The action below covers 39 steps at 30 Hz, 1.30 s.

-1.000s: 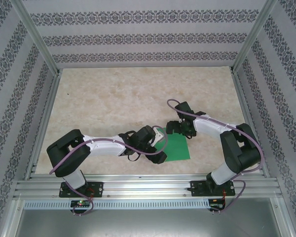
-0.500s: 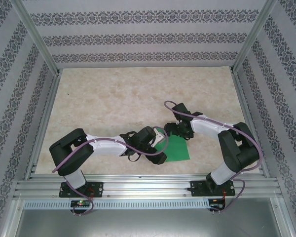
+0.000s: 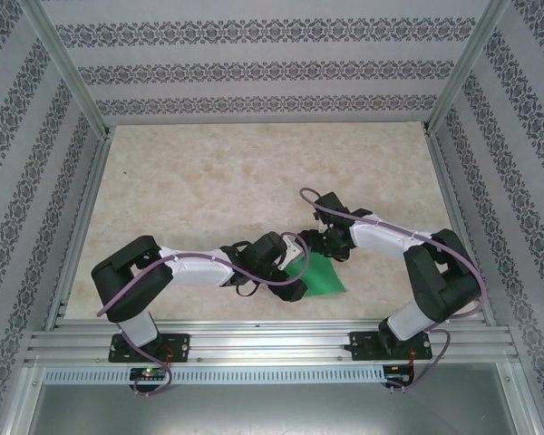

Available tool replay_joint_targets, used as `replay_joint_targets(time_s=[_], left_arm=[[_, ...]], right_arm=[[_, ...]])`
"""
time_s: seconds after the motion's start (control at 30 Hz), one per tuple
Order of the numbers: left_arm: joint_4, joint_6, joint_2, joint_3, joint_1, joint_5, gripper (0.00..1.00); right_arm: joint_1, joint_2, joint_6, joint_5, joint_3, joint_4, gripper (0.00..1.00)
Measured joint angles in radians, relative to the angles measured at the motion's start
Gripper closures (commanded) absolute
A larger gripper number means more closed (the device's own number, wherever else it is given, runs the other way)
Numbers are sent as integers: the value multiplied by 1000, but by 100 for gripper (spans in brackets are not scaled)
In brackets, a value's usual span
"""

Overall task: Fold a paper plane with a square sheet of paper (fold left side to right side)
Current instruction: Pick up the square sheet of paper from the center of the table.

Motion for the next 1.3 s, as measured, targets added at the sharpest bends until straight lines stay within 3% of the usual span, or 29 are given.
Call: replay_joint_targets(time_s=[0.4,0.83,1.17,1.3], left_arm=[[0,0,0,0,0,0,0],[0,0,2,1,0,0,0],[0,0,5,6,0,0,0],[0,0,6,6,0,0,0]], right_arm=[[-123,-122,11,-233,-133,85,6],[-173,-239,31,-345,-193,104,2],[-172,-220,29,-367,-198,96,19],[-166,-192,26,-388,-198,98,32]])
